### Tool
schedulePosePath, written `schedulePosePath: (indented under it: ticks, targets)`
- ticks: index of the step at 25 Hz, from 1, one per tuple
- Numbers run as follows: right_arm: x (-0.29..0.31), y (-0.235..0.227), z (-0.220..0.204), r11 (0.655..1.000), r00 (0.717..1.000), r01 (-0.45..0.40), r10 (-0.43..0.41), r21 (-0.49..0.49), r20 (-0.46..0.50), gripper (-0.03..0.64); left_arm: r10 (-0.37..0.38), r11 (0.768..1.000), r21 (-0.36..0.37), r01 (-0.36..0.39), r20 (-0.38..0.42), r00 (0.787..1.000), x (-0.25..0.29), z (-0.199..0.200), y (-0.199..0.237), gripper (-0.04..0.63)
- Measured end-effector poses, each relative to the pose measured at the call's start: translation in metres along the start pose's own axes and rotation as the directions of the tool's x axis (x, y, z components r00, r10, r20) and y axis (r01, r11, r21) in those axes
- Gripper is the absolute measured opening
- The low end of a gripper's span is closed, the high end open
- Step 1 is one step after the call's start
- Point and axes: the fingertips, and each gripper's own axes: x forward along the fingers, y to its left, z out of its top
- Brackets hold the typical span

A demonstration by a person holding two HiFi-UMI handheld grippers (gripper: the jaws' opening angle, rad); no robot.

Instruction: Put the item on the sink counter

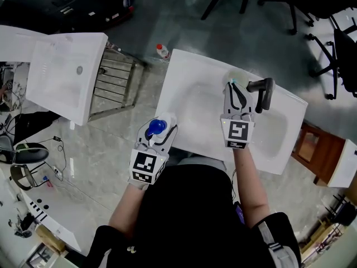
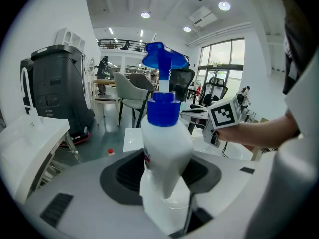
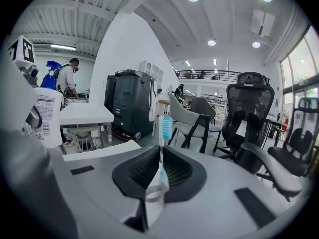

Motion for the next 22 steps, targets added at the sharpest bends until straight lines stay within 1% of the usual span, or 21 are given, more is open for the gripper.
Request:
schedulePosePath:
  ticks: [5,7,13,22]
  targets:
    - [0.002,0.002,-0.005,0.997,0.999,0.018,-0.020,-0.080,-0.027,0.043,0.002,1.000,-0.004,-0.002,0.001,1.000,-0.001,-0.001,0.002,0.221]
    - [0.004,0.001,-0.009,0.995,0.998,0.026,-0.031,-0.097,-0.046,0.043,0.000,1.000,-0.007,0.000,0.002,1.000,0.000,0.000,0.002,0.221]
    - [0.008,-0.008,-0.023,0.997,0.993,0.044,-0.050,-0.058,-0.108,0.043,-0.006,1.000,-0.002,0.006,0.002,1.000,0.000,0.002,0.001,0.221]
    - [-0.008,-0.009,-0.017,0.998,0.994,0.058,-0.061,-0.027,-0.094,0.044,-0.012,1.000,0.002,0.012,0.009,1.000,0.000,0.001,-0.004,0.221]
